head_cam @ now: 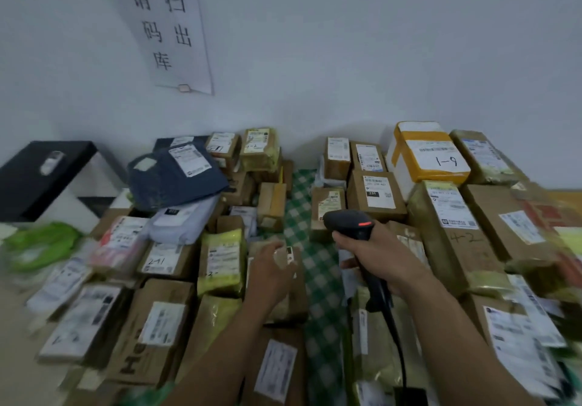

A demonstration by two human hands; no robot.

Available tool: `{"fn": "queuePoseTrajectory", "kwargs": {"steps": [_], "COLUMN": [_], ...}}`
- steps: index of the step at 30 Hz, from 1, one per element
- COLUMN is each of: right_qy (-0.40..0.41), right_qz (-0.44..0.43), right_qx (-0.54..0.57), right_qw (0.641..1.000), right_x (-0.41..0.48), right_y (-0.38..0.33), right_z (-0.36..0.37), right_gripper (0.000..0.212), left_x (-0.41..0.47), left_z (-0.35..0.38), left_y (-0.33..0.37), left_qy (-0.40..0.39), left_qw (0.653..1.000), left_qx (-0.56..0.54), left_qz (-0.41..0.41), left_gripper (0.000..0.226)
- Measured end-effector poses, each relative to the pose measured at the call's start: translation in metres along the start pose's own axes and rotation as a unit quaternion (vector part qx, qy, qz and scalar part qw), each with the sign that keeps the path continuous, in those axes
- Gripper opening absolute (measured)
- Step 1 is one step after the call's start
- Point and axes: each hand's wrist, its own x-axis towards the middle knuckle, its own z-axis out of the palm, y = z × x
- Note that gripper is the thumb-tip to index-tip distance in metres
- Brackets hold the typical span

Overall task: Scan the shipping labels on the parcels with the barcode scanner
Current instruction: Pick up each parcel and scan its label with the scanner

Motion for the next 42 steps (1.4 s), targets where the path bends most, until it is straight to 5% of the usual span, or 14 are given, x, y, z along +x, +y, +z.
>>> {"fn": "queuePoseTrajectory", "kwargs": {"steps": [3, 11, 18, 25, 30, 36, 40, 42], "right_qy": [-0.019, -0.007, 0.052, 0.082, 0.074, 0.104, 0.115, 0.105], "right_qz": [-0.001, -0.020, 0.022, 0.028, 0.028, 0.074, 0.084, 0.089], "right_qx": [0.008, 0.019, 0.053, 0.053, 0.054, 0.070, 0.053, 0.060], "right_qw": [1.000, 1.000, 0.997, 0.995, 0.995, 0.989, 0.988, 0.989], "right_x": [-0.021, -0.040, -0.032, -0.032, -0.030, -0.008, 0.008, 0.010], "right_y": [0.006, 0.021, 0.045, 0.064, 0.074, 0.102, 0.119, 0.123], "right_z": [0.019, 0.050, 0.068, 0.071, 0.069, 0.076, 0.092, 0.101], "right_gripper": [0.022, 0.027, 0.032, 0.022, 0.022, 0.041, 0.039, 0.036], "left_x": [-0.028, -0.051, -0.032, -0.024, -0.020, -0.023, -0.028, -0.034], "left_z": [-0.005, -0.003, 0.019, 0.030, 0.036, 0.042, 0.039, 0.032], "left_y": [-0.019, -0.041, -0.052, -0.049, -0.058, -0.073, -0.074, -0.070], "left_qy": [-0.039, -0.104, -0.061, -0.029, -0.049, -0.068, -0.079, -0.075], "left_qw": [0.992, 0.969, 0.982, 0.982, 0.995, 0.996, 0.990, 0.983], "left_qx": [0.117, 0.222, 0.176, 0.176, 0.081, 0.026, -0.105, -0.157], "left_qz": [0.005, -0.013, -0.033, 0.067, 0.042, -0.050, -0.054, -0.055], "left_gripper": [0.068, 0.073, 0.092, 0.111, 0.081, 0.088, 0.045, 0.043]}}
